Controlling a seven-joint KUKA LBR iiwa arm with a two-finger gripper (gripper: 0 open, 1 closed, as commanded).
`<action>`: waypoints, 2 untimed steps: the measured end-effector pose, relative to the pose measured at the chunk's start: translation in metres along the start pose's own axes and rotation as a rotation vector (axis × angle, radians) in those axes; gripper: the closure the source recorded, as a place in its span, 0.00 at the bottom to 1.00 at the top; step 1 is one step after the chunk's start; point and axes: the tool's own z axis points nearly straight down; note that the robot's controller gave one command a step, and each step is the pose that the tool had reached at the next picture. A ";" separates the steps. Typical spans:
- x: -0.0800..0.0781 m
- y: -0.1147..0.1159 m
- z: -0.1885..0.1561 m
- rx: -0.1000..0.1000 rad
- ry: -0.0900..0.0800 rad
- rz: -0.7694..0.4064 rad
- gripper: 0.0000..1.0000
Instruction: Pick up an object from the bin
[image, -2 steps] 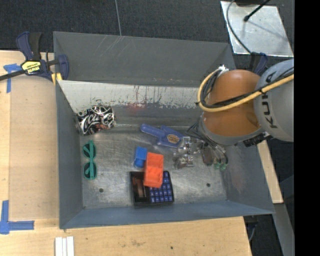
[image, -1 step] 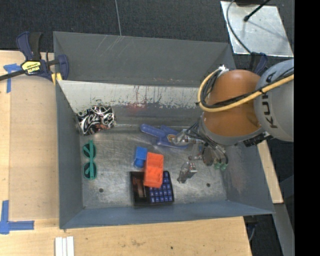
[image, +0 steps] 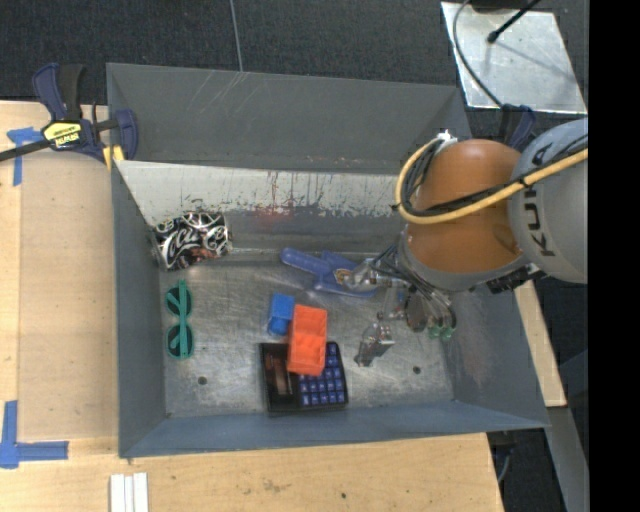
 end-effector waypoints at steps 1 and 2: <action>0.015 0.023 0.033 0.001 -0.006 -0.062 0.00; 0.018 0.028 0.081 -0.001 -0.015 -0.136 0.00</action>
Offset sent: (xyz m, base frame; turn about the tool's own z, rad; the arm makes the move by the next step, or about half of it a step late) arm -0.0231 0.0263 -0.0914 -0.1449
